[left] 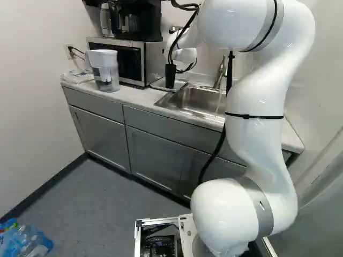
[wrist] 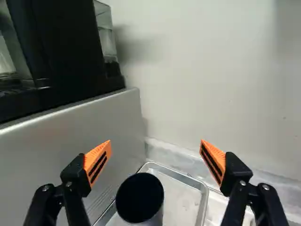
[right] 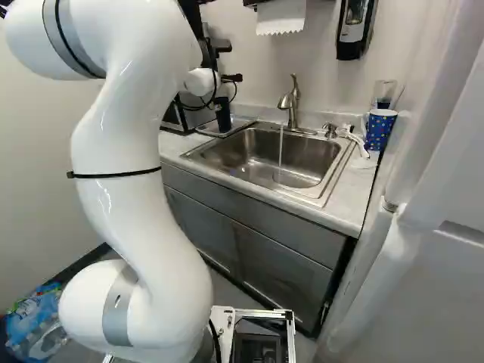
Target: Rinse the cup and place it in the tray
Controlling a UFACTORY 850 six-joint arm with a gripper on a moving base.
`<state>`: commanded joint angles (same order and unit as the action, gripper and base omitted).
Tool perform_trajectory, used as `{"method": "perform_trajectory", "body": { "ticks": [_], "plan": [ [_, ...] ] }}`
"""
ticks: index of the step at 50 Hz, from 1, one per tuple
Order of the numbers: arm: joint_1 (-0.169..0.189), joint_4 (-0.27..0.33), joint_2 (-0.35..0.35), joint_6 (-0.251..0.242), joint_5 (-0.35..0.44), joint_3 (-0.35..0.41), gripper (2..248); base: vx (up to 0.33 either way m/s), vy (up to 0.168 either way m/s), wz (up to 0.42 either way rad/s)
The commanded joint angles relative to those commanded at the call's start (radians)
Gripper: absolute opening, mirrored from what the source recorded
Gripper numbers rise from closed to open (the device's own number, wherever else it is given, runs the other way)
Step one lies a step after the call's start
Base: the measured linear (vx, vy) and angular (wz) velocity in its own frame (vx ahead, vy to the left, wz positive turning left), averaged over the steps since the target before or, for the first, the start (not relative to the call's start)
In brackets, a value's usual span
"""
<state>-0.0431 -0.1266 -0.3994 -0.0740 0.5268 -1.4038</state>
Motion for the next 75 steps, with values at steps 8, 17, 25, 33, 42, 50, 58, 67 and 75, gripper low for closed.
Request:
{"method": "perform_trajectory", "body": {
  "ticks": [8,17,25,33,42,50,58,67,75],
  "plan": [
    [0.013,0.0,0.017,0.0,0.0,0.004,247,0.0,0.0,0.0],
    [0.026,0.0,0.034,0.0,-0.003,0.024,247,0.0,0.0,0.0],
    [0.038,0.0,0.049,0.0,-0.007,0.041,247,0.0,0.0,0.0],
    [0.052,0.0,0.059,0.0,-0.013,0.053,247,0.0,0.0,0.0],
    [0.067,0.0,0.069,0.0,-0.019,0.064,247,0.0,0.0,0.0],
    [0.081,0.0,0.08,0.0,-0.028,0.069,247,0.0,0.0,0.0],
    [0.095,0.0,0.092,0.0,-0.043,0.068,247,0.0,0.0,0.0],
    [0.112,0.0,0.106,0.0,-0.067,0.065,247,0.0,0.0,0.0],
    [0.127,0.0,0.117,0.0,-0.091,0.062,247,0.0,0.0,0.0]
  ]
}}
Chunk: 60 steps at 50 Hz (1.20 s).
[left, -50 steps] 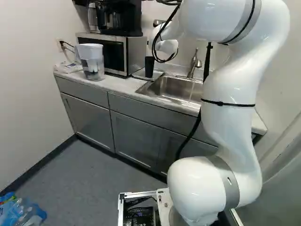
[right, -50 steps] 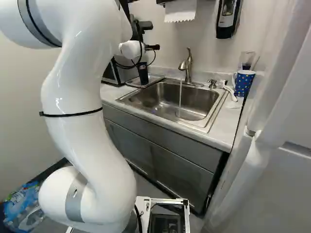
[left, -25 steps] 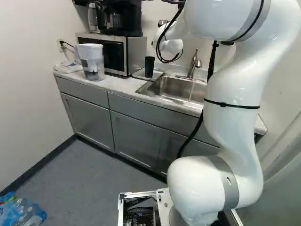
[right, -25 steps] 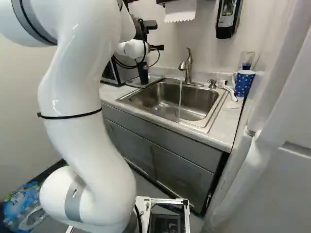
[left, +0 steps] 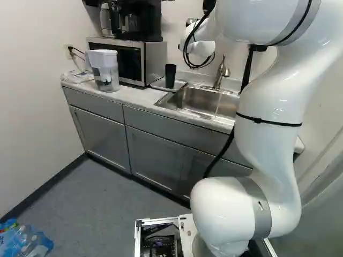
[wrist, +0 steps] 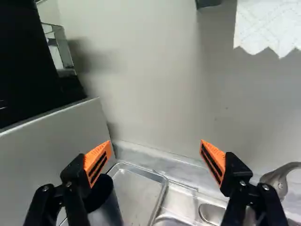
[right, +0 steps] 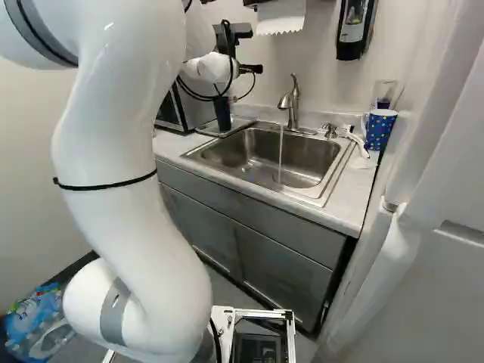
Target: Rinse the cup and place it in the tray
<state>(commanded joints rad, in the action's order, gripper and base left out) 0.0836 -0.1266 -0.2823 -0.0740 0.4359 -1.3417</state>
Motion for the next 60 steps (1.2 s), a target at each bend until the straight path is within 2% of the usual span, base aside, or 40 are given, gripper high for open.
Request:
{"method": "perform_trajectory", "body": {
  "ticks": [38,60],
  "plan": [
    [0.074,0.0,0.053,0.0,-0.107,-0.004,247,0.0,0.0,0.0],
    [0.119,0.0,0.055,0.0,-0.114,-0.002,247,0.0,0.0,0.0]
  ]
}}
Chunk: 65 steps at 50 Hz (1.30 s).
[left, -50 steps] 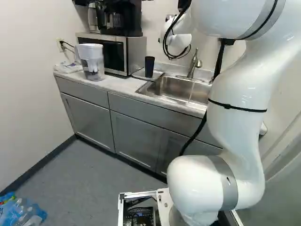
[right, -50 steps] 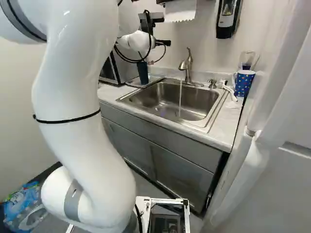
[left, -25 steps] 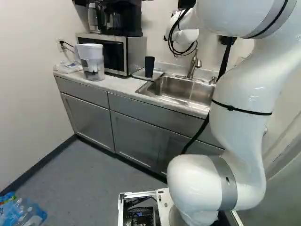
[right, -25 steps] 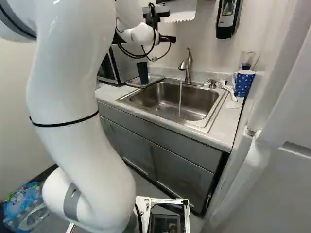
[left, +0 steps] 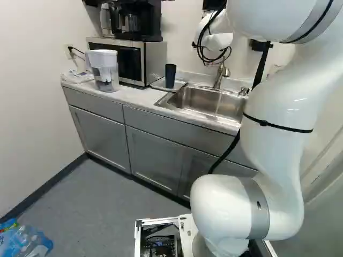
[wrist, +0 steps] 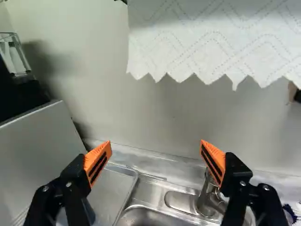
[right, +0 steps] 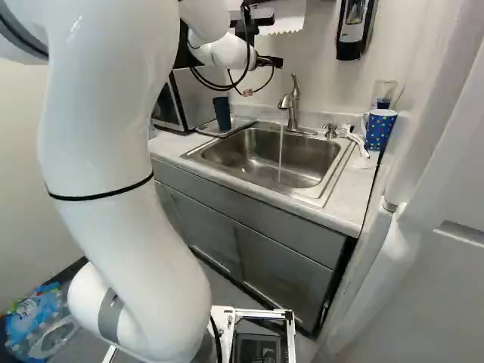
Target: Rinse the cup and place it in the tray
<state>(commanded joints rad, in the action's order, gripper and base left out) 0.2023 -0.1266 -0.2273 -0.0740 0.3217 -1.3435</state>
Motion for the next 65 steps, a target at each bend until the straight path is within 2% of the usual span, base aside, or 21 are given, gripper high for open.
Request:
{"method": "perform_trajectory", "body": {
  "ticks": [31,65],
  "plan": [
    [0.064,0.0,-0.036,0.0,-0.015,-0.04,247,0.0,0.0,0.0],
    [0.058,0.0,-0.099,0.0,-0.053,-0.112,247,0.0,0.0,0.0]
  ]
}}
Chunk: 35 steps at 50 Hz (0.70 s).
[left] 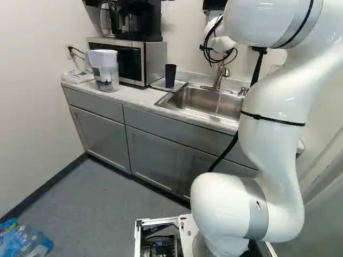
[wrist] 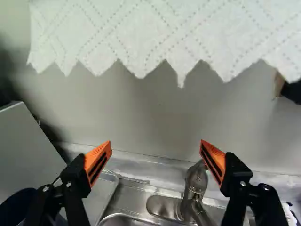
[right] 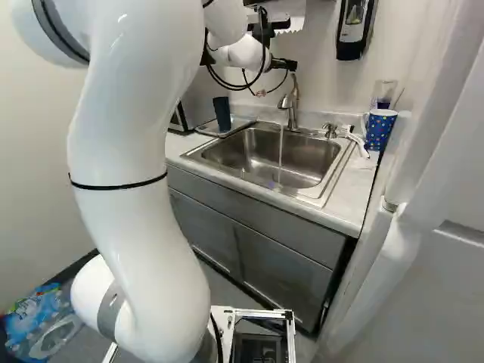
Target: Rinse the cup and place it in the tray
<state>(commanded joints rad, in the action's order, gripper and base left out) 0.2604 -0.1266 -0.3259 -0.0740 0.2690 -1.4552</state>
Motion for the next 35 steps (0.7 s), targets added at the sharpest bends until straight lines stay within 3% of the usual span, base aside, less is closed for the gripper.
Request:
{"method": "perform_trajectory", "body": {
  "ticks": [35],
  "plan": [
    [0.012,0.0,-0.03,0.0,-0.068,-0.035,247,0.0,0.0,0.0]
  ]
}}
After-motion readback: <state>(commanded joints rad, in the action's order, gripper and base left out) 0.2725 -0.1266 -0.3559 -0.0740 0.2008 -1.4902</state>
